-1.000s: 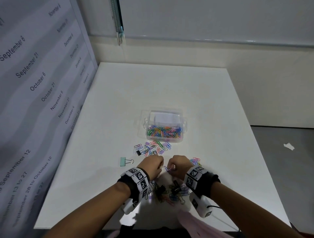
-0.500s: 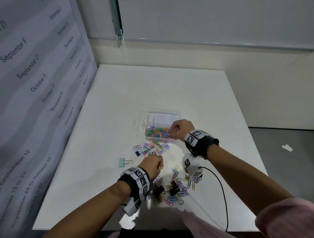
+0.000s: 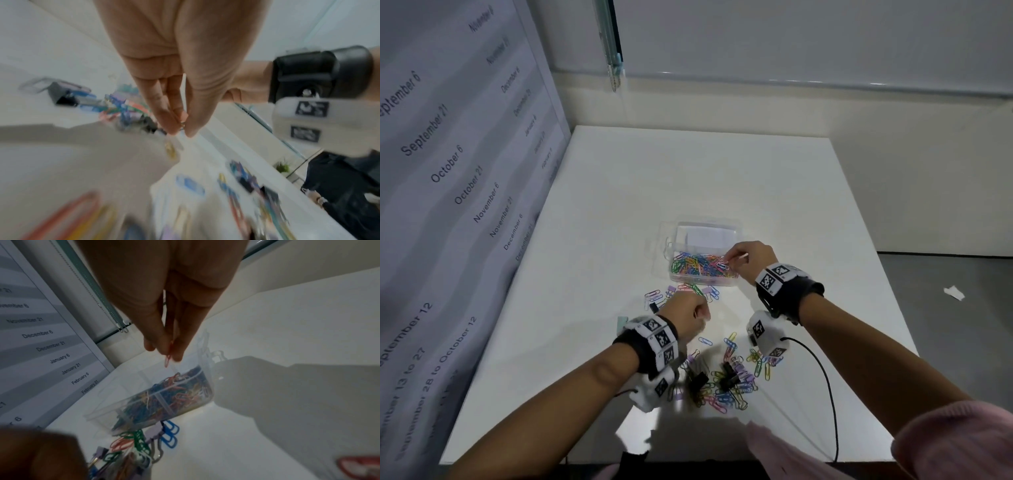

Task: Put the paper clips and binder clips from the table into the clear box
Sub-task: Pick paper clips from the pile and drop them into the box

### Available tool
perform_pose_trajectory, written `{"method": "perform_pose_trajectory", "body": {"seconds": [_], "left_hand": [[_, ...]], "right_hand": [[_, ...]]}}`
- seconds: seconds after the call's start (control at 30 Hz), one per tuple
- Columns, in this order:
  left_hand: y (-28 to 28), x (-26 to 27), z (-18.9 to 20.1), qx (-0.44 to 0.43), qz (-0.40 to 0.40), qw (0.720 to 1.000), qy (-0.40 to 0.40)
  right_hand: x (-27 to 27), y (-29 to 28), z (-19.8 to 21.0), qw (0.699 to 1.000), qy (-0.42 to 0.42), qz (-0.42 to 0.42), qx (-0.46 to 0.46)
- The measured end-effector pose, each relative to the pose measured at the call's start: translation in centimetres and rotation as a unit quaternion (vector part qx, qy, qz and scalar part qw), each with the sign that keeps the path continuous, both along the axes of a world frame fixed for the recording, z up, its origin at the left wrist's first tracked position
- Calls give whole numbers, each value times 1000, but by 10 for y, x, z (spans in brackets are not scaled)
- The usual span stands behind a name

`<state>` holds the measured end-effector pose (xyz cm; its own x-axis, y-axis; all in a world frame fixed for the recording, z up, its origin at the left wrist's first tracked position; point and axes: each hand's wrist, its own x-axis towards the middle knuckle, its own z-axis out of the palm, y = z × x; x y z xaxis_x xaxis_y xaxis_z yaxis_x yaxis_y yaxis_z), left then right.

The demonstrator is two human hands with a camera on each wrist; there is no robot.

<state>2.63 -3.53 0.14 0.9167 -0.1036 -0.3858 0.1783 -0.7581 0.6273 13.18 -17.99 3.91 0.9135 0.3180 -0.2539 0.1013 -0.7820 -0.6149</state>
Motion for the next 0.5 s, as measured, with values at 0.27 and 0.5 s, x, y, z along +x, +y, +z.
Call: {"method": "perform_pose_trajectory", "body": {"seconds": [0.27, 0.5], "left_hand": [[18, 59, 35, -17, 107, 989, -98], [25, 66, 31, 0, 96, 994, -61]], "right_hand": [[-23, -6, -8, 994, -13, 101, -47], [-68, -31, -38, 943, 78, 279, -166]]}}
